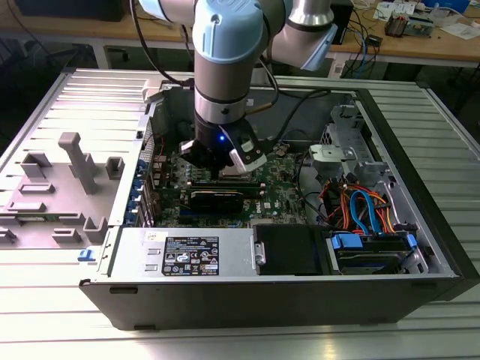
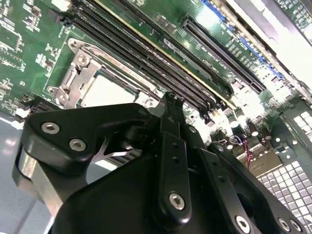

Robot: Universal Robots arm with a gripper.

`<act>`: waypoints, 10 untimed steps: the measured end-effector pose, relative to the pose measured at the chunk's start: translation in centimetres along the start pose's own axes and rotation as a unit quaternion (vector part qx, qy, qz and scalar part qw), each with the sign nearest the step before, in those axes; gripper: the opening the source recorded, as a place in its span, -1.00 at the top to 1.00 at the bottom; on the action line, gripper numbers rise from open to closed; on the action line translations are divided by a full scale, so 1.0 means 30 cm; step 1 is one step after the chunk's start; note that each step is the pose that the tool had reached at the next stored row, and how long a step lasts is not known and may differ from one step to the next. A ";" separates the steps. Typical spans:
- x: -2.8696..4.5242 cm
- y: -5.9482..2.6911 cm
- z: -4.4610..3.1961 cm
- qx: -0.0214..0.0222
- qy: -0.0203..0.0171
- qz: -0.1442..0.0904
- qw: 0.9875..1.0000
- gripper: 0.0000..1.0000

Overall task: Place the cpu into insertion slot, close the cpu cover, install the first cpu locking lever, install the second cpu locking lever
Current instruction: 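Install the second cpu locking lever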

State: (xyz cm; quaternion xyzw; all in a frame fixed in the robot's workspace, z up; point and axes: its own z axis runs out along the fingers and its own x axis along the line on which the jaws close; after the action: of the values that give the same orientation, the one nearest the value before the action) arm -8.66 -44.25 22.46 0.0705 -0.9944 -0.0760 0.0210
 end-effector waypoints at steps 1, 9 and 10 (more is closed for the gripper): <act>-0.001 -0.001 0.000 0.000 0.001 0.000 1.000 0.79; 0.003 -0.027 0.000 -0.002 0.002 0.000 1.000 0.79; 0.003 -0.027 0.002 -0.003 0.002 -0.001 1.000 0.79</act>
State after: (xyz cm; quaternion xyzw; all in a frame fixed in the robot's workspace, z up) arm -8.64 -45.05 22.28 0.0714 -0.9940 -0.0792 0.0234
